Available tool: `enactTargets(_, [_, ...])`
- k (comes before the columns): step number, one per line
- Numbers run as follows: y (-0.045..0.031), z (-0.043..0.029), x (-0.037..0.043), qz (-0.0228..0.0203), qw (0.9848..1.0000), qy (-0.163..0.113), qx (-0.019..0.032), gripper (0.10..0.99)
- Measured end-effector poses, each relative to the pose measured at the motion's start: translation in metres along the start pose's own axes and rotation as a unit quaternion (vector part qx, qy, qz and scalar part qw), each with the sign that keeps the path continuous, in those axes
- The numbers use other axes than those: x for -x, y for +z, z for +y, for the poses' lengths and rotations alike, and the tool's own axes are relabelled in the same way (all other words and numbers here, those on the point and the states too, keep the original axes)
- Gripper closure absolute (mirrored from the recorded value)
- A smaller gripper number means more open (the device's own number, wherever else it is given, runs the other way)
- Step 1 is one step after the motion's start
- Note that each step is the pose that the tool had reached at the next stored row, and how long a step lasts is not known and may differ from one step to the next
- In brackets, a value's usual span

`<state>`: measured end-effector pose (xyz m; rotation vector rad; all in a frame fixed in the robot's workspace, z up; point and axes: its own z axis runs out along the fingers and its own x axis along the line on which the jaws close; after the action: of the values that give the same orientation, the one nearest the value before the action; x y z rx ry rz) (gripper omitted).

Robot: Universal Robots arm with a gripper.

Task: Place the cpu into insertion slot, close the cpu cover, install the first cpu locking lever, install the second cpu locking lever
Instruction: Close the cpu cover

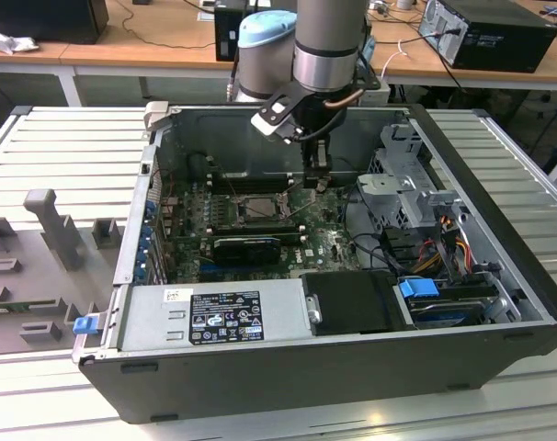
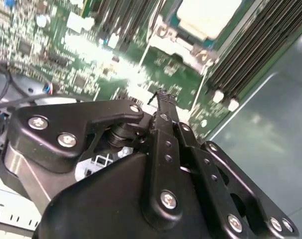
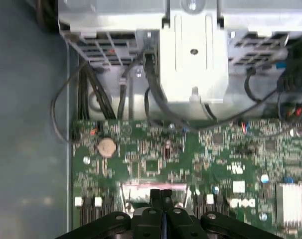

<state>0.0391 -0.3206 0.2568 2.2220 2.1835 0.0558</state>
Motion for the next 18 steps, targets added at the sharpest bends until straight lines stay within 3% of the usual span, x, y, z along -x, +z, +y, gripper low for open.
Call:
enactTargets(7, [0.0020, 0.0181, -0.0004, 0.0005, 1.0000, -0.010, -0.0007, 0.980])
enactTargets(13, [0.0070, 0.0249, -0.0005, 0.0005, 0.9999, -0.010, -0.0008, 0.980])
enactTargets(18, [0.0113, 0.0266, -0.0005, 0.0004, 0.9999, -0.010, -0.0020, 0.980])
